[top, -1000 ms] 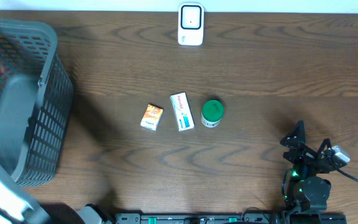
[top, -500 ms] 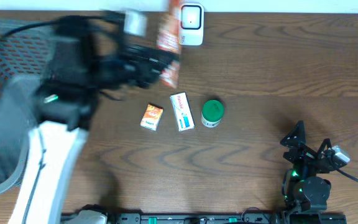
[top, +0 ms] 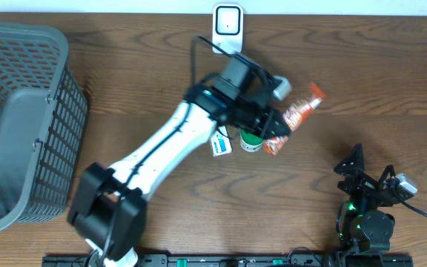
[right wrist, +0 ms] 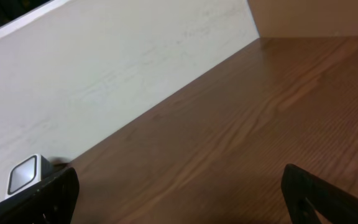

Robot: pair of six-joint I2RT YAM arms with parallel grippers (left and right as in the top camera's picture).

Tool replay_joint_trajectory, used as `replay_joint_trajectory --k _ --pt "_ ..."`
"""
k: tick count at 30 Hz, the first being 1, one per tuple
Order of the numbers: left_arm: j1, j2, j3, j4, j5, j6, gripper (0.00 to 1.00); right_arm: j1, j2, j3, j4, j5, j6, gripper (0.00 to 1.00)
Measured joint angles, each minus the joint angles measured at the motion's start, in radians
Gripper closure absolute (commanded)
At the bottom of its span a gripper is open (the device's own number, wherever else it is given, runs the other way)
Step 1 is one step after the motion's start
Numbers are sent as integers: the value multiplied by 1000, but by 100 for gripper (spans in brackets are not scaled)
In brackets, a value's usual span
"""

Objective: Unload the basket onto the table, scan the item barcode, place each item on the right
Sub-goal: 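Carry the chocolate bar with the left gripper and lay it right of the jar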

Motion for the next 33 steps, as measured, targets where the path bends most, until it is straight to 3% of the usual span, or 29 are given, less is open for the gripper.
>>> replay_joint_trajectory --k 9,14,20,33 --pt "-142 163 0 97 -35 -24 78 0 0 0 0 0 0 1" --pt "-182 248 0 95 -185 -31 77 0 0 0 0 0 0 1" --pt "-180 256 0 92 -523 -33 77 0 0 0 0 0 0 1" --pt "-181 256 0 92 -857 -65 77 0 0 0 0 0 0 1"
